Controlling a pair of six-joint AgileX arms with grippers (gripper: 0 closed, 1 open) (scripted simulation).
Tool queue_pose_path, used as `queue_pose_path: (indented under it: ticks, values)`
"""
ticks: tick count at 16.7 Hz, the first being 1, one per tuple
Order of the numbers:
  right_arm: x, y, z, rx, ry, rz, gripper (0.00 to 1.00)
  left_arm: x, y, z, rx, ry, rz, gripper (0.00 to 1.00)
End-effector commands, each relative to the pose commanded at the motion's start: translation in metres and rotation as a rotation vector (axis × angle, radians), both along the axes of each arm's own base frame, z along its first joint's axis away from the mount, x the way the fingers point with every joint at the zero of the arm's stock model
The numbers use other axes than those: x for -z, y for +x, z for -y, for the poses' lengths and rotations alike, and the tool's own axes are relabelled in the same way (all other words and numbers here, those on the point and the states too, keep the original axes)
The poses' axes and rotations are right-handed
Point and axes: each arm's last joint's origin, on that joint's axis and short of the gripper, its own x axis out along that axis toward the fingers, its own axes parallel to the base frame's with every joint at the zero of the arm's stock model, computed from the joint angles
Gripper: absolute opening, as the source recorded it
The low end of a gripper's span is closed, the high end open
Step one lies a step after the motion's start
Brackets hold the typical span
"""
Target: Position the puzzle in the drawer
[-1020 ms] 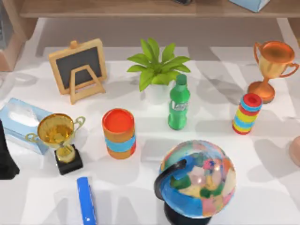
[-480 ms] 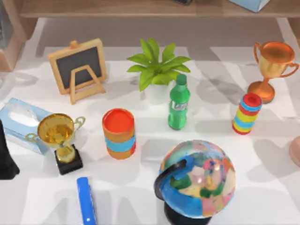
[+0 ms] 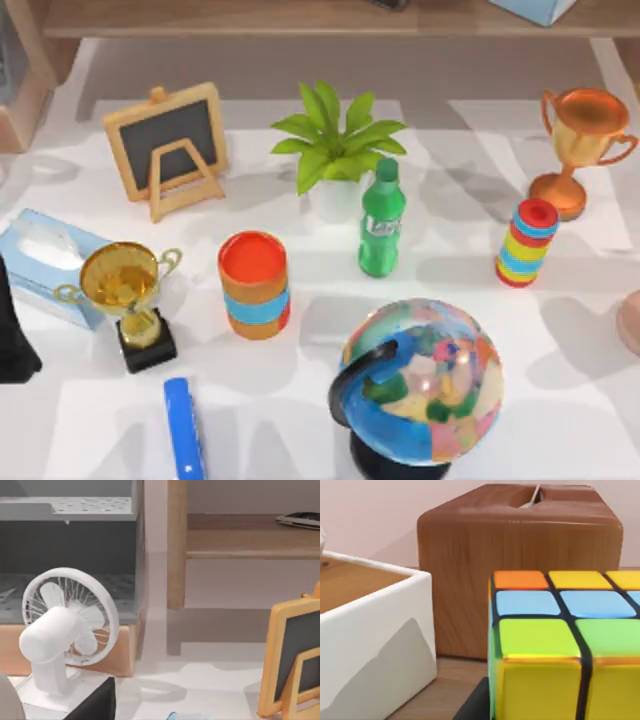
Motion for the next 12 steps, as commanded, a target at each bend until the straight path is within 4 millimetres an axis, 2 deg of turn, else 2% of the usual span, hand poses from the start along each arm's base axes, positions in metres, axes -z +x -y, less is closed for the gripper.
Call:
queue_pose_path:
  ticks: [1, 2, 9, 12]
  values:
    - [0.0000, 0.0000, 0.0000, 0.000, 0.000, 0.000, 0.02, 0.0000, 0.0000, 0.0000, 0.000, 0.000, 0.000, 1.00]
    - [0.0000, 0.0000, 0.0000, 0.000, 0.000, 0.000, 0.00, 0.0000, 0.0000, 0.0000, 0.000, 0.000, 0.000, 1.00]
    - [0.0000, 0.0000, 0.0000, 0.000, 0.000, 0.000, 0.00, 0.0000, 0.0000, 0.0000, 0.000, 0.000, 0.000, 1.00]
    - [-0.0075, -0.0013, 0.0043, 0.015, 0.024, 0.026, 0.00, 0.0000, 0.0000, 0.0000, 0.000, 0.000, 0.000, 1.00]
